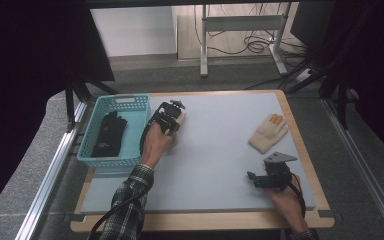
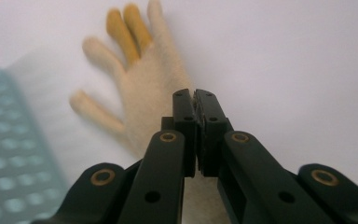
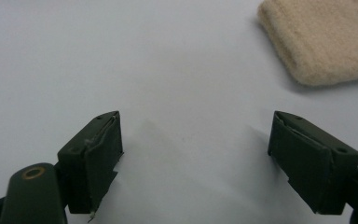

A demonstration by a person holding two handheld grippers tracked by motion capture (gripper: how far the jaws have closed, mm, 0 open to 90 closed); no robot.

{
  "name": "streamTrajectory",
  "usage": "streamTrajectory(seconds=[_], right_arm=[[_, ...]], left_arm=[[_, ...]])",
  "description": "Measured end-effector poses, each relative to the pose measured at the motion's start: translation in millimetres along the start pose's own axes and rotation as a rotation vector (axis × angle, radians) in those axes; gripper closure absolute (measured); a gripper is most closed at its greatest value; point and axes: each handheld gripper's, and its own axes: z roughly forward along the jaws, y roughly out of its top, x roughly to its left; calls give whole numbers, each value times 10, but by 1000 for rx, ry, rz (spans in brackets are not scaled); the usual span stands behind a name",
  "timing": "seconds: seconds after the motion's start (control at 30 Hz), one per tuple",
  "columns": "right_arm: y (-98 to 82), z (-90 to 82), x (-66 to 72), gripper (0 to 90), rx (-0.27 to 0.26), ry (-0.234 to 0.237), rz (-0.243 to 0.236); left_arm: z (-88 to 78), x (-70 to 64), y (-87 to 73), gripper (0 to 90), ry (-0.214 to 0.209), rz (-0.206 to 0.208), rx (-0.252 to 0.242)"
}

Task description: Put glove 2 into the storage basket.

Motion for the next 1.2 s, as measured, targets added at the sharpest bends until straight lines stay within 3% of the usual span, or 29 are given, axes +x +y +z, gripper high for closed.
streamTrajectory(seconds=[0.13,0.27,0.3,0.33,0.37,0.4,0.5,0.57,0.73,0.87,1.0,1.1,1.17,1.2], right_arm=[[0,0,1,171,0,0,0],[0,0,0,172,0,0,0],[0,0,0,171,0,0,0],[0,0,0,172,0,0,0],[0,0,0,172,0,0,0],[0,0,0,172,0,0,0],[0,0,0,172,0,0,0],[0,0,1,172,0,0,1],[0,0,2,172,0,-1,1],[0,1,1,172,0,-1,0],[0,1,2,171,0,-1,0],[0,1,2,172,0,-1,0],[0,1,2,172,-1,-1,0],[0,1,2,172,0,-1,1]], left_arm=[[-92,-265,-25,885,-139,23,-53],[70,-540,-85,858,-254,58,-53],[119,-600,-101,799,-268,70,-56],[131,-621,-108,677,-272,77,-60],[125,-637,-123,603,-282,85,-87],[110,-636,-136,547,-284,77,-100],[12,-603,-230,521,-257,57,-146],[-38,-589,-339,562,-222,51,-158],[-38,-529,-664,770,-99,47,-146],[70,-471,-839,834,-56,28,-110],[227,-442,-944,833,-65,4,-83],[251,-459,-974,823,-79,-1,-99],[249,-508,-992,804,-153,-12,-116],[250,-548,-991,795,-156,-8,-120]])
